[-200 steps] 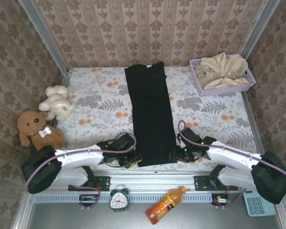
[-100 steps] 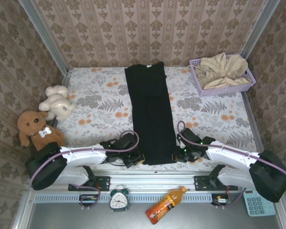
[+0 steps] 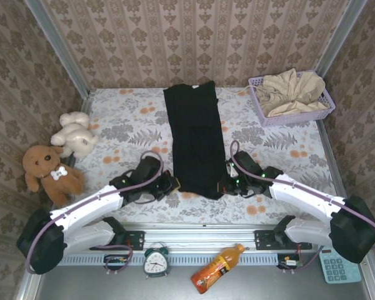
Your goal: Fold and stack the mixed laundry pile
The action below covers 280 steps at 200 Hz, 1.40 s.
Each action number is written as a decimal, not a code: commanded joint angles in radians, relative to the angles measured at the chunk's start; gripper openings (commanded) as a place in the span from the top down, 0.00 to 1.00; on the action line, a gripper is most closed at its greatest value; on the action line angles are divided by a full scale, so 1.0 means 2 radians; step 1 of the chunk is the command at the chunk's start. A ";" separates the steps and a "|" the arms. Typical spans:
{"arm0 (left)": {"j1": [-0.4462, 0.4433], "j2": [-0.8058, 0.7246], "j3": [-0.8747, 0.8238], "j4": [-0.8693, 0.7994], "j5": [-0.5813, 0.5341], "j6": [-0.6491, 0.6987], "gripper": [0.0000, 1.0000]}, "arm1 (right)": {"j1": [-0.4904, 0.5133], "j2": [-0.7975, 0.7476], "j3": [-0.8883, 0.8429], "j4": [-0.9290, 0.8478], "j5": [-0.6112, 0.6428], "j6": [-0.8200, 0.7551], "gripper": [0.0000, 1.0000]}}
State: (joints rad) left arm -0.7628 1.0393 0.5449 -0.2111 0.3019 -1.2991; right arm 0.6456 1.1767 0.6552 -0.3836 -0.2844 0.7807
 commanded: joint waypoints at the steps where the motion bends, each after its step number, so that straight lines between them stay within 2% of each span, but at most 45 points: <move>1: 0.038 0.011 0.050 -0.004 -0.022 0.073 1.00 | -0.023 0.027 0.045 0.010 0.029 -0.022 1.00; 48: 0.108 0.091 0.078 0.120 -0.040 0.095 1.00 | -0.089 0.104 0.145 0.048 0.032 -0.052 1.00; 64: 0.127 0.133 0.097 0.147 -0.039 0.107 1.00 | -0.110 0.157 0.185 0.063 0.030 -0.057 1.00; 109: 0.194 0.284 0.206 0.206 0.013 0.138 1.00 | -0.158 0.315 0.308 0.120 0.013 -0.047 1.00; 111: 0.196 0.293 0.212 0.205 0.016 0.139 1.00 | -0.160 0.323 0.317 0.121 0.010 -0.046 0.97; 116: 0.201 0.311 0.228 0.208 0.026 0.140 1.00 | -0.164 0.346 0.337 0.123 0.003 -0.045 0.81; 120: 0.205 0.325 0.240 0.210 0.034 0.141 0.90 | -0.168 0.362 0.354 0.122 0.000 -0.045 0.67; 123: 0.208 0.336 0.250 0.209 0.038 0.140 0.79 | -0.170 0.373 0.367 0.120 0.000 -0.044 0.60; 128: 0.212 0.351 0.263 0.204 0.040 0.141 0.60 | -0.176 0.387 0.386 0.120 -0.002 -0.043 0.55; 136: 0.218 0.371 0.276 0.210 0.038 0.148 0.50 | -0.185 0.406 0.401 0.142 -0.008 -0.034 0.52; 141: 0.221 0.379 0.282 0.211 0.031 0.154 0.38 | -0.190 0.413 0.405 0.163 -0.010 -0.024 0.44; 144: 0.223 0.384 0.287 0.206 0.025 0.156 0.25 | -0.193 0.416 0.408 0.172 -0.013 -0.019 0.36; 147: 0.225 0.389 0.293 0.197 0.022 0.158 0.06 | -0.196 0.419 0.413 0.177 -0.018 -0.016 0.25; 151: 0.227 0.395 0.301 0.193 0.024 0.160 0.01 | -0.198 0.421 0.418 0.178 -0.023 -0.014 0.20; 166: 0.234 0.400 0.313 0.194 0.050 0.166 0.00 | -0.201 0.411 0.428 0.164 -0.027 -0.038 0.20; 183: 0.229 0.371 0.297 0.184 0.037 0.199 0.00 | -0.194 0.376 0.398 0.144 -0.018 -0.072 0.43; 202: 0.219 0.351 0.284 0.162 0.037 0.240 0.02 | -0.181 0.349 0.354 0.131 -0.014 -0.101 0.56; 222: 0.213 0.351 0.265 0.168 0.042 0.273 0.14 | -0.171 0.347 0.330 0.125 0.005 -0.136 0.56; 251: 0.217 0.371 0.269 0.167 0.041 0.328 0.37 | -0.171 0.382 0.362 0.102 0.021 -0.175 0.56; 280: 0.219 0.383 0.280 0.138 0.001 0.380 0.38 | -0.174 0.440 0.427 0.062 0.032 -0.194 0.60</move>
State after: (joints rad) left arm -0.3321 1.7809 1.0916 0.1249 0.3618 -0.6792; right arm 0.3084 1.9671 1.4143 -0.1692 -0.2634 0.4664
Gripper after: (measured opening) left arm 0.619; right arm 0.422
